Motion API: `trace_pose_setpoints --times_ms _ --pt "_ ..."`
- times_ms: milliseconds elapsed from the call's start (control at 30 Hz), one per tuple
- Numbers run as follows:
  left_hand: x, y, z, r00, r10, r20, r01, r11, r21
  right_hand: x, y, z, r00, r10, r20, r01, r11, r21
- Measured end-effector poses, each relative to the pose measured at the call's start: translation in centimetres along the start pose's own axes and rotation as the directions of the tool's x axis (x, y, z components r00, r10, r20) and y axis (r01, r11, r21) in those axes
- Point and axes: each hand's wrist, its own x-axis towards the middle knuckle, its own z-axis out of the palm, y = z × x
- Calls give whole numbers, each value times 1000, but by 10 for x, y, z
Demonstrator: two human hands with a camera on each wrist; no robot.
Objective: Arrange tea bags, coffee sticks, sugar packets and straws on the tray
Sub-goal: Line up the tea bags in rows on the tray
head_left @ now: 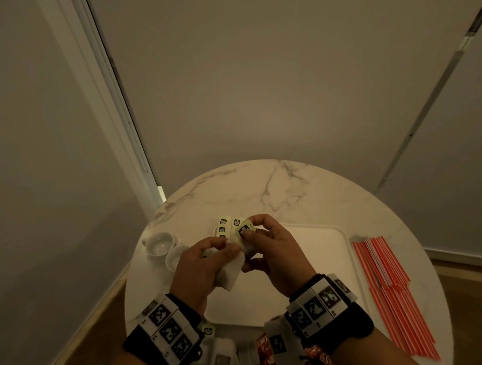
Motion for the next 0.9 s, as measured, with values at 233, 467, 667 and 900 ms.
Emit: trace_pose_setpoints --times_ms 233,467,667,900 --pt "0 8 -10 995 43 -89 -40 999 28 -1 -6 -9 994 -68 -82 79 987 143" --pt "1 16 -14 972 192 -134 -164 967 195 -5 -3 -14 992 -59 -111 79 980 185" --pt "3 13 -35 967 242 -76 -191 894 406 -2 -5 -29 925 -175 -337 197 980 31" --pt "0 7 -35 964 245 106 -238 608 758 -6 -3 -27 860 -268 -435 273 961 -52"
